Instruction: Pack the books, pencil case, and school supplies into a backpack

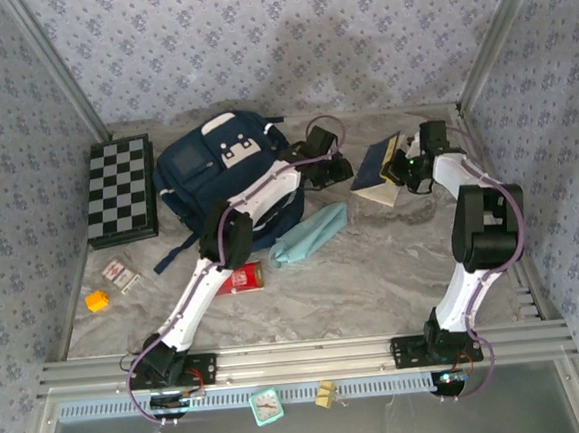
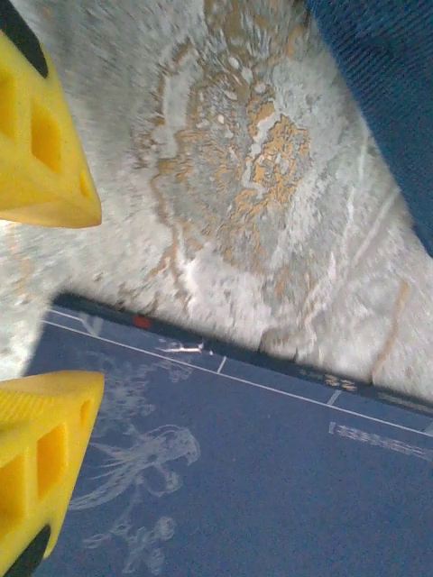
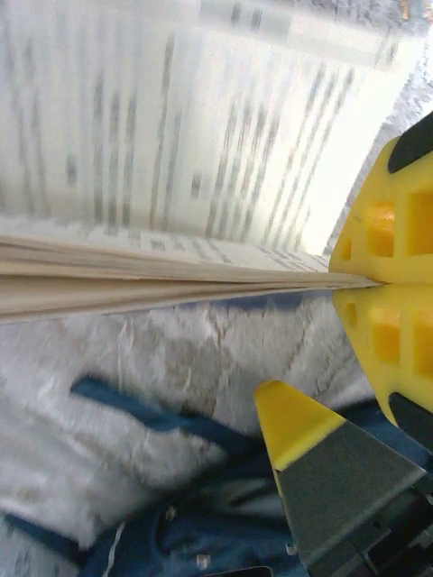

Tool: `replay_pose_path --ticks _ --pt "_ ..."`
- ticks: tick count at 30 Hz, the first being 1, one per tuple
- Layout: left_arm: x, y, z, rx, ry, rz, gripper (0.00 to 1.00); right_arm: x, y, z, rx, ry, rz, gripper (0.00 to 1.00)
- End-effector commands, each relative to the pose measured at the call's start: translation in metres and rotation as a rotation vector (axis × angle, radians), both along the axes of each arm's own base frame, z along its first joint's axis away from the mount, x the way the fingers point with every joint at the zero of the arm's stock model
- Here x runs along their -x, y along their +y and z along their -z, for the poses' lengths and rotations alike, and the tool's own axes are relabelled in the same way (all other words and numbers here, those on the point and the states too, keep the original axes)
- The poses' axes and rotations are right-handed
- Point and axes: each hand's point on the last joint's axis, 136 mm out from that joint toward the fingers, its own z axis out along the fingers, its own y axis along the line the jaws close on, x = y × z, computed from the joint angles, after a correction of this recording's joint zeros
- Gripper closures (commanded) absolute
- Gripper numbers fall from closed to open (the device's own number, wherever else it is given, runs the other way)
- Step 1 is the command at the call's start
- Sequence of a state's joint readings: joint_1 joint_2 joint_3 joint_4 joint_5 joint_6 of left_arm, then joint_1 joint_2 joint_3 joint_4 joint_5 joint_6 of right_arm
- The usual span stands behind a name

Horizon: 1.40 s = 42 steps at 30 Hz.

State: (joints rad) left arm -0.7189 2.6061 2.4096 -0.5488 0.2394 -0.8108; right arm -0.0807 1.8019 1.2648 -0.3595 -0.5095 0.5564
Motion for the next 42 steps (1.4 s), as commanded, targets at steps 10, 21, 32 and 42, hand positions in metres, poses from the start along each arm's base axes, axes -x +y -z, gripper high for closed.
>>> replay_pose_path --ticks 10,21,32,42 --pt "0.045 0.082 -0.149 0.252 -0.152 -0.027 0.43 0.032 0.027 -0.106 -0.065 -0.203 -0.127 1.0" --pt "0.077 0.158 -0.192 0.51 -0.171 -0.137 0.23 0.069 0.101 -0.181 -0.154 -0.374 -0.389 1.0" --pt "0.085 0.179 -0.217 0.677 -0.165 -0.253 0.0 0.087 0.174 -0.226 -0.308 -0.47 -0.583 1.0" --pt "0.083 0.182 -0.217 0.814 -0.096 -0.329 0.0 0.099 0.216 -0.253 -0.485 -0.541 -0.699 1.0"
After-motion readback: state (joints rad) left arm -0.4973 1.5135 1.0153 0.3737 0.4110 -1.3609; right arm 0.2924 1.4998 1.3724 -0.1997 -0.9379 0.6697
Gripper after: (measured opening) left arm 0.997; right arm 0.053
